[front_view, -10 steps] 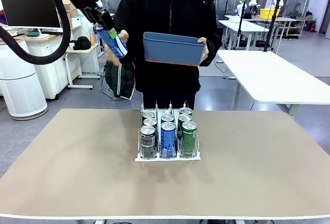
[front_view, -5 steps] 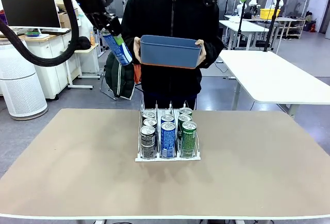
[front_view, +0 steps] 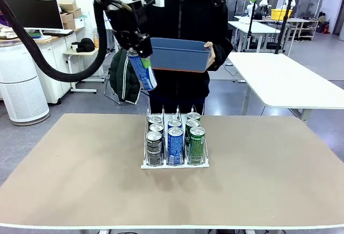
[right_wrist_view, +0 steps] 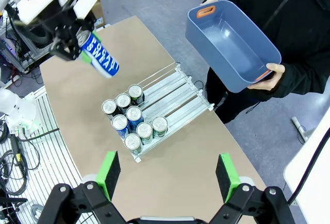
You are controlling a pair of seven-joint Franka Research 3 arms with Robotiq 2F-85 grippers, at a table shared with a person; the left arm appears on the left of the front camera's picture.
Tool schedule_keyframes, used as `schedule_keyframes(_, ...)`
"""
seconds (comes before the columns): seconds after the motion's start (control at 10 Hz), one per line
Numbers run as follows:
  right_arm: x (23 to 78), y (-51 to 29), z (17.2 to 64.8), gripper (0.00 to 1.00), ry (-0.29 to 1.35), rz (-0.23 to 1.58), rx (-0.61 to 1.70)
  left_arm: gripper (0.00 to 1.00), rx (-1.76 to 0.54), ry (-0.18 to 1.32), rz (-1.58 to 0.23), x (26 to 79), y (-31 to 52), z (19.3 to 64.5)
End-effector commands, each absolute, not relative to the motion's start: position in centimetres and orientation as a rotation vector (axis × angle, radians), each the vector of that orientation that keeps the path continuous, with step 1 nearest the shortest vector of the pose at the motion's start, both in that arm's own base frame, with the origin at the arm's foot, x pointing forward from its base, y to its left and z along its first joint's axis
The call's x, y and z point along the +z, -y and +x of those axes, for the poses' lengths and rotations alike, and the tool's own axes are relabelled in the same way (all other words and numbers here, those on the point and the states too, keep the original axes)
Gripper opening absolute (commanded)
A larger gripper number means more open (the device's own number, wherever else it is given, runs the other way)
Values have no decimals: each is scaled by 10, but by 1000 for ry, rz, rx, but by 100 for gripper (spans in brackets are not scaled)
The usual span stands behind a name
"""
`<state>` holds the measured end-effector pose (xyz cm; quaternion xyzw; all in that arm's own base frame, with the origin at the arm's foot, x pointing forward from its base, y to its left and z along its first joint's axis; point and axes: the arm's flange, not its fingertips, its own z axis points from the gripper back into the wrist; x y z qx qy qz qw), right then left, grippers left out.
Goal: Fill the beverage cans into the dispenser.
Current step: Place the picked Ionic drink in the line of the Automatic Can Dispenser with the same cans.
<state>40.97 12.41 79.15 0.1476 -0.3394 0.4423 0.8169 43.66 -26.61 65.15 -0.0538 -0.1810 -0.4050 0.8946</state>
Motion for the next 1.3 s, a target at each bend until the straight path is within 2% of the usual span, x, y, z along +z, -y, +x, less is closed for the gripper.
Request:
schedule_keyframes(0.0, 791, -124, 410, 99, 728, 325, 938, 57, -903, 369, -128, 642, 273, 423)
schedule_keyframes(0.3, 791, -124, 410, 99, 728, 325, 938, 57, -947, 313, -172, 634, 273, 428)
schedule_keyframes(0.4, 791, -124, 410, 99, 728, 325, 938, 57, -898, 339, -112, 634, 288, 423)
schedule_keyframes(0.9, 791, -124, 410, 99, 728, 325, 938, 57, -913, 325, -122, 630, 287, 424)
schedule_keyframes(1.0, 791, -124, 410, 99, 728, 325, 938, 57, -860, 326, -107, 624, 295, 424)
schedule_keyframes(1.2, 791, -124, 410, 99, 728, 325, 938, 57, -822, 323, -102, 605, 330, 397)
